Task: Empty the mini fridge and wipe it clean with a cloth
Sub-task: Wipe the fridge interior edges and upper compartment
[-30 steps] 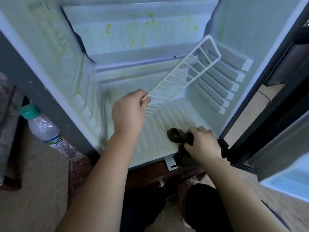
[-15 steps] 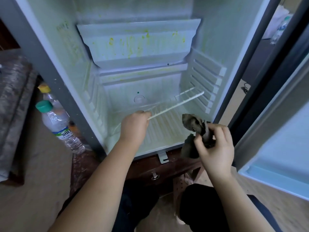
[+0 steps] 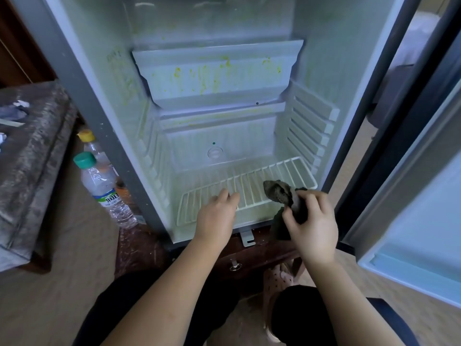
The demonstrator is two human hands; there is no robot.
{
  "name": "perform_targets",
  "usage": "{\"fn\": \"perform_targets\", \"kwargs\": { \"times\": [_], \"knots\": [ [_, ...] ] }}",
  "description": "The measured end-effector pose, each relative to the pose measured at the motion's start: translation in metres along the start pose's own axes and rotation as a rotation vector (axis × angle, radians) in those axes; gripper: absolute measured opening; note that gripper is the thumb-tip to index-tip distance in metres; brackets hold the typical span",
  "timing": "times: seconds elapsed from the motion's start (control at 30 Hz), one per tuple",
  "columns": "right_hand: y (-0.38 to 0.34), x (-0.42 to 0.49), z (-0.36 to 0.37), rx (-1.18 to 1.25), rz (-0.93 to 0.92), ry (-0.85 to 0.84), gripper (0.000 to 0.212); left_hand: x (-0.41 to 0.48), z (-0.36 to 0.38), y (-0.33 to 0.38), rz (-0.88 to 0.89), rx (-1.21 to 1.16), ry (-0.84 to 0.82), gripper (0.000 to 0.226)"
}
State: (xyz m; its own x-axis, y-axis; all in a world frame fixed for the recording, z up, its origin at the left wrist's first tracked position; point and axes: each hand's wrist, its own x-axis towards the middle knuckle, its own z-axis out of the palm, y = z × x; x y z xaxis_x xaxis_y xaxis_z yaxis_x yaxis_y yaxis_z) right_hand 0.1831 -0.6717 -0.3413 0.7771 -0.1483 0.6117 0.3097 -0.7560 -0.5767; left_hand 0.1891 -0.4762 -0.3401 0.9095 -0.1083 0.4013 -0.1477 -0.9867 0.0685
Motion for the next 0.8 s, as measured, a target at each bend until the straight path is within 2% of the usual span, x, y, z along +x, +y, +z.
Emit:
{"fn": "perform_targets", "kwargs": {
  "times": [0.17, 0.27, 0.43, 0.6, 0.73, 0.8],
  "knots": [
    [0.014, 0.0, 0.01, -0.141, -0.032, -0.238, 0.032, -0.006, 0.005, 0.002, 0.049, -0.027, -0.012, 0.041],
    [0.026, 0.003, 0.014, -0.1, 0.057, -0.412, 0.025, -0.008, 0.015, -0.002, 0.064, -0.047, -0.078, 0.034],
    [0.03, 0.004, 0.018, -0.113, 0.12, -0.534, 0.021, -0.012, 0.028, -0.01, 0.025, -0.103, -0.183, 0.024],
    [0.027, 0.003, 0.024, -0.147, 0.158, -0.497, 0.025, -0.007, 0.032, -0.01, 0.0, -0.136, -0.161, 0.025],
    [0.022, 0.007, 0.027, -0.136, 0.165, -0.433, 0.028, -0.003, 0.043, -0.015, -0.071, -0.144, -0.123, 0.042],
    [0.017, 0.011, 0.027, -0.127, 0.155, -0.399, 0.028, 0.0, 0.047, -0.017, -0.102, -0.134, -0.107, 0.035]
  ]
}}
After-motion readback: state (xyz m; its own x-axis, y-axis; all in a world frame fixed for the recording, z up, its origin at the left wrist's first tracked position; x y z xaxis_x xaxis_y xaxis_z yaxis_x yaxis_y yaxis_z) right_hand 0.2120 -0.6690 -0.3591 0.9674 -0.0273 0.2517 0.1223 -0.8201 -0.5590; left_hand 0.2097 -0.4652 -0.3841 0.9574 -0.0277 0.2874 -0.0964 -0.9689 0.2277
